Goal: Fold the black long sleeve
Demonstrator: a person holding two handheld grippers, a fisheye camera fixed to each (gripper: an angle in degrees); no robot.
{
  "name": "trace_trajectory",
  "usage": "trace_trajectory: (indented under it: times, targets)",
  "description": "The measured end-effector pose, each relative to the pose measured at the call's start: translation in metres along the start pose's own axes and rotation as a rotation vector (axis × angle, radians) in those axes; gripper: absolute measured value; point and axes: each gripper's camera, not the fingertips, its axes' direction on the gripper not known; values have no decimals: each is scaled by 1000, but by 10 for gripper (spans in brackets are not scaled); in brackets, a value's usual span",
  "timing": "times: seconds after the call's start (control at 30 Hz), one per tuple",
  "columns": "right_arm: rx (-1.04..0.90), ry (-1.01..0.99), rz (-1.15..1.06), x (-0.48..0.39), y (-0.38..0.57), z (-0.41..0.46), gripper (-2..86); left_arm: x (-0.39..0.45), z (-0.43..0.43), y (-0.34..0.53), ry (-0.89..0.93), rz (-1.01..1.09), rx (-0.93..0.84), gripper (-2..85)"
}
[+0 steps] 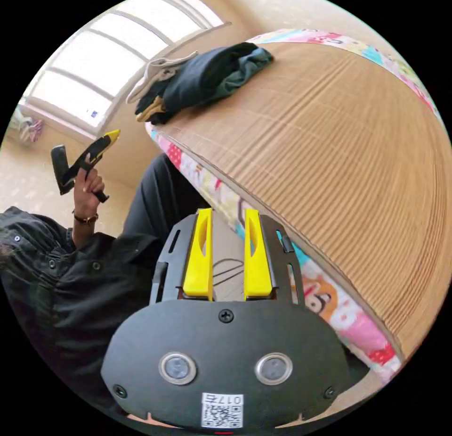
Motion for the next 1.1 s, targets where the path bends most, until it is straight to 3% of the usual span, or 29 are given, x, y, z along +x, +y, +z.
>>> trace_trajectory:
  times: [0.2, 0.3, 0.4, 0.5, 0.6, 0.67, 0.73, 0.83, 0.9, 1.03, 1.1]
  targets:
    - [420, 413, 494, 48, 134, -154, 107, 102, 106, -64, 126, 147, -88, -10]
    - [658, 635, 707, 53, 177, -234, 118, 157, 115, -89, 211, 180, -133, -10]
    - [824, 788, 835, 61, 202, -292, 121, 203, 112, -101, 159, 247, -200, -10]
    - [788, 890, 1012, 102, 211, -313, 115, 229, 106, -111, 50, 289, -265, -10]
    - [604, 696, 1114, 165, 199, -286, 82, 236, 94, -121, -47, 278, -255, -10]
    - [685, 804, 1128, 142, 185, -285, 55, 235, 91, -127, -79, 255, -267, -10]
    - [749, 912, 1050, 105, 153, -289, 44, 232, 90, -132, -99, 224, -281, -10]
    - [965, 784, 685, 26, 81, -295, 37, 229, 87, -137, -164, 179, -255, -10]
    - [936, 676, 404, -34, 11, -279, 34, 227, 88, -141, -189, 164, -252, -10]
    - [825, 636, 66, -119, -62, -201, 31, 225, 95, -146, -189, 147, -274, -9]
    - [711, 300, -140, -153, -93, -133, 31, 222, 102, -148, -183, 135, -290, -8]
